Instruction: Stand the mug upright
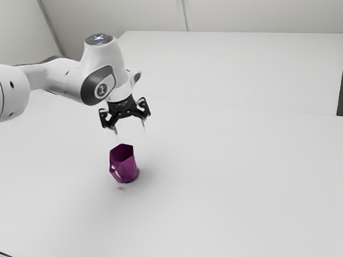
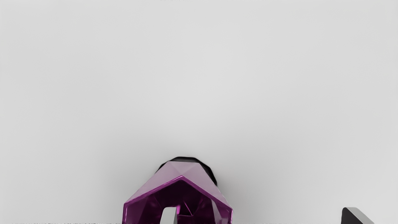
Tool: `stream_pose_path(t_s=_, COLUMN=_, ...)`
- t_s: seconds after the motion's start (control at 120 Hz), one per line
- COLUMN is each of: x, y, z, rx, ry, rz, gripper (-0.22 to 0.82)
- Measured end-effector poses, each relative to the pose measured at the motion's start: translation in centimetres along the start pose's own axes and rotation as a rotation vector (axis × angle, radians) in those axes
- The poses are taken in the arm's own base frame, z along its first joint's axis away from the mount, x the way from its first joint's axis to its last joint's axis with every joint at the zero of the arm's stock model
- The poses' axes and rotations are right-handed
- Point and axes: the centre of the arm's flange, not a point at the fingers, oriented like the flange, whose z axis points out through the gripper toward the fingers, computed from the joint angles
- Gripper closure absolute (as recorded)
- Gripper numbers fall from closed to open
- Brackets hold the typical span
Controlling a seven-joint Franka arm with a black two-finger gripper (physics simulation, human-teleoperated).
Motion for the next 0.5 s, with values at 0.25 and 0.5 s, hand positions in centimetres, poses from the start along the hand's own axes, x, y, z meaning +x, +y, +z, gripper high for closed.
stream_pose_path(t_s=0.25, x=1.8, y=0.4, z=-7.7, rx=-0.022, ry=0.023, rz=0.135, gripper=0.01)
stream_pose_path(t_s=0.5, x=3.3, y=-0.1, z=-16.9, rx=-0.039, ry=0.06, rz=0.325, gripper=0.0)
